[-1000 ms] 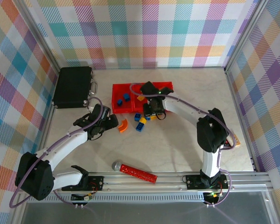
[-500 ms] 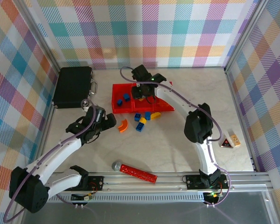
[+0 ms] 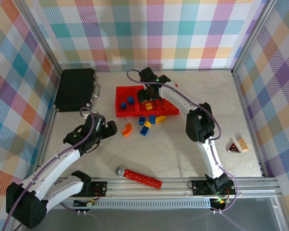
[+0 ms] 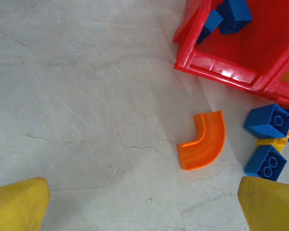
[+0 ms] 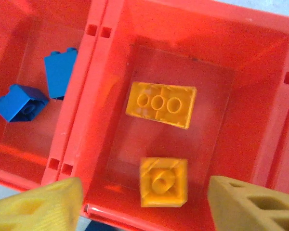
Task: Sort the legos into containers by color
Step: Place the lego in the container, then pick up the lego from the center of the table.
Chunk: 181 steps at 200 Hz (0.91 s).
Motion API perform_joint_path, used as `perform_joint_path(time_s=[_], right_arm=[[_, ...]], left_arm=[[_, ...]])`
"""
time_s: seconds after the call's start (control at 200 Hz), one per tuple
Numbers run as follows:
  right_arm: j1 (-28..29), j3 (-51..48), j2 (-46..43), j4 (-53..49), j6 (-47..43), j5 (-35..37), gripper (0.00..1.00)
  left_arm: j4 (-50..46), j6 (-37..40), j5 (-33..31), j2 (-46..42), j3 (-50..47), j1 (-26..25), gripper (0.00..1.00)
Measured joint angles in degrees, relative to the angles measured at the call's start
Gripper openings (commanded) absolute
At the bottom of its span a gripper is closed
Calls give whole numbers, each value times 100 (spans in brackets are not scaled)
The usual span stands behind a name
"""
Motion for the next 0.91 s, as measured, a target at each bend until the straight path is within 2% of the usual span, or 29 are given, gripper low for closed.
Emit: perform_joint_path(time_s=[0.165, 0.34, 0.48, 0.575, 0.7, 0.905], right_arm=[[0, -275, -400, -31, 61, -221, 76], [0, -1961, -1908, 407, 457, -299, 77], [0, -3193, -3165, 855, 758, -57, 80], [-2, -3921, -3873, 1130, 879, 234, 82], [-42, -4616, -4474, 1331, 1005, 485, 85], [-66, -5519, -5110, 1526, 1307, 684, 98]], left_arm=[[11, -2, 7, 17, -13, 0, 100], [118, 28, 122, 92, -17, 0, 100], [455, 404, 636, 444, 7, -125, 100], [409, 807, 796, 1102, 391, -603, 100], [293, 1327, 938, 2356, 1379, -1353, 100], [-70, 1799, 1110, 4319, 2750, -1932, 99]])
